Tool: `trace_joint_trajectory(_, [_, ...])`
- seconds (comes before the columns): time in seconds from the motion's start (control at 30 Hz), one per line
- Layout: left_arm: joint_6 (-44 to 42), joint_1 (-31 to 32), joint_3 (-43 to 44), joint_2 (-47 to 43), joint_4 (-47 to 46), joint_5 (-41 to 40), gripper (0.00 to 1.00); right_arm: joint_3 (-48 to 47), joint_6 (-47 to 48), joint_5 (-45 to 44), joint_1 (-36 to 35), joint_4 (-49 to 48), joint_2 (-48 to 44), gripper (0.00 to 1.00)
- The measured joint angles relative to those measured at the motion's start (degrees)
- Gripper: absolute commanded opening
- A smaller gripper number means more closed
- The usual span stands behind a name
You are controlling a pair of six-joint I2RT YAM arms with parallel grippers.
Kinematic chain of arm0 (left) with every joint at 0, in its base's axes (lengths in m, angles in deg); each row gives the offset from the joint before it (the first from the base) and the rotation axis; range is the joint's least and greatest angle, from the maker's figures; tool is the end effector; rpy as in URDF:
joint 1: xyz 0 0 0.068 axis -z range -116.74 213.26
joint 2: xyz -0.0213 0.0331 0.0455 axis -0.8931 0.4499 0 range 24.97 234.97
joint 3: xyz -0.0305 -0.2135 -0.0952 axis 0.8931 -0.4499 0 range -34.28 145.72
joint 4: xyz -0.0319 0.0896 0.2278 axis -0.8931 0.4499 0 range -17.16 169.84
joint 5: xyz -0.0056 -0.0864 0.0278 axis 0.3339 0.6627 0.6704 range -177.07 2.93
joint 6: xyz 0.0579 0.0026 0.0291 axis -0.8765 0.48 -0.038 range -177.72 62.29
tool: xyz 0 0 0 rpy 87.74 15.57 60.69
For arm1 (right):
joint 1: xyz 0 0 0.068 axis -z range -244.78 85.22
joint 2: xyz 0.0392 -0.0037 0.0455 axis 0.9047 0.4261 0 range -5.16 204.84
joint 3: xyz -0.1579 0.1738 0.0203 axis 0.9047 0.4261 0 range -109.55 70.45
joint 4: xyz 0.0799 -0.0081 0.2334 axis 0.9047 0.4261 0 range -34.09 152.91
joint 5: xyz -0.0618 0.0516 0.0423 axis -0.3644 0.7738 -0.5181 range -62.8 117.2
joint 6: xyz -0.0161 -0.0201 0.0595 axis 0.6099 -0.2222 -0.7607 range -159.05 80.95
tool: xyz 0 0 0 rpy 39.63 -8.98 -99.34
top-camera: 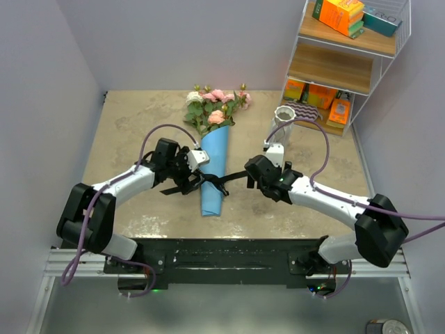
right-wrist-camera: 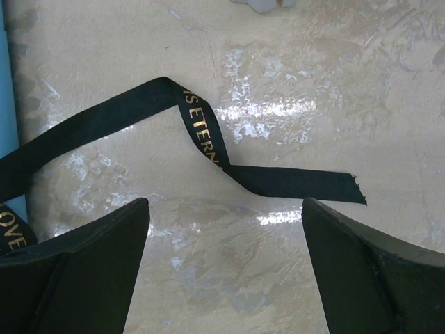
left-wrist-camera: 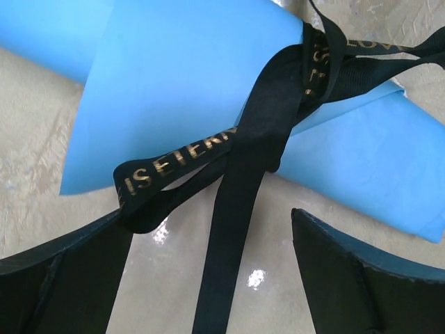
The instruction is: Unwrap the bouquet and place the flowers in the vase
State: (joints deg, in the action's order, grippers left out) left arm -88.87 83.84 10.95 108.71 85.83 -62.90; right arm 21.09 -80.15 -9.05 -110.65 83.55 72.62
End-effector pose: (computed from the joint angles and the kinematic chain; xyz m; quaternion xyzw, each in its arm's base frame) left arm 0.2614 -0.1203 0.1477 0.4648 0.8006 -0.1670 0.3392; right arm 0.2072 0.1706 0.1822 0.0529 0.9120 -0.0249 0.4061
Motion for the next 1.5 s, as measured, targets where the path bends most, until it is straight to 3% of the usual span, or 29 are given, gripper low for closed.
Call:
trace_joint_trajectory(0.33, [-0.02, 2.86, -3.17, 4.35, -6.21, -3.63, 0.95, 0.04, -2.25, -2.03, 0.94, -2.56, 8.57, 0.89])
trace_joint_trajectory(0.43, [-0.04, 3.41, -4.13, 4.44, -6.99, -4.26, 0.83, 0.20, -2.27, -2.01, 2.43, -4.17, 10.99, 0.86])
trace_joint_trajectory(0.47, [-0.04, 3.61, -4.31, 4.44, -7.69, -4.55, 0.73, 0.35, -2.23, -1.95, 3.10, -4.83, 11.69, 0.85])
trace_joint_trajectory(0.53, [-0.09, 3.87, -4.46, 4.44, -8.66, -5.18, 0.64, 0.52, -2.19, -1.68, 4.81, -5.97, 12.85, 0.83])
trace_joint_trajectory(0.63, [0.11, 3.96, -4.68, 4.48, -9.77, -6.16, 0.42, 0.55, -2.12, -0.98, 7.23, -7.56, 14.10, 0.81])
trace_joint_trajectory(0.73, [0.13, 3.98, -4.83, 4.48, -11.56, -7.34, 0.28, 0.55, -1.95, -0.09, 8.61, -9.57, 15.08, 0.78])
trace_joint_trajectory(0.83, [0.20, 3.98, -4.87, 4.48, -12.57, -8.37, 0.21, 0.48, -1.81, 0.17, 8.76, -11.45, 16.83, 0.74])
trace_joint_trajectory(0.93, [0.11, 4.00, -4.87, 4.48, -13.22, -9.49, 0.14, 0.26, -1.70, 0.87, 8.74, -14.03, 17.79, 0.62])
trace_joint_trajectory(1.03, [0.11, 4.00, -5.01, 4.35, -13.55, -10.40, 0.08, 0.31, -1.77, 1.81, 8.76, -16.22, 18.27, 0.35])
trace_joint_trajectory(1.1, [0.09, 3.98, -5.29, 4.07, -13.53, -11.02, 0.02, 0.94, -1.95, 2.71, 8.72, -17.99, 18.25, 0.06])
trace_joint_trajectory(1.13, [0.11, 4.00, -5.40, 3.85, -13.38, -11.32, 0.00, 1.33, -1.73, 2.80, 8.68, -18.56, 18.10, 0.00])
trace_joint_trajectory(1.33, [0.87, 2.62, -4.94, -0.52, -10.08, -11.56, 0.00, 4.55, -2.56, 3.96, 7.56, -17.09, 13.44, 0.00])
trace_joint_trajectory(1.5, [3.74, -6.88, 0.07, -4.76, -4.48, -6.84, 0.00, 5.42, -3.74, 3.80, 6.21, -10.67, 0.02, 0.00])
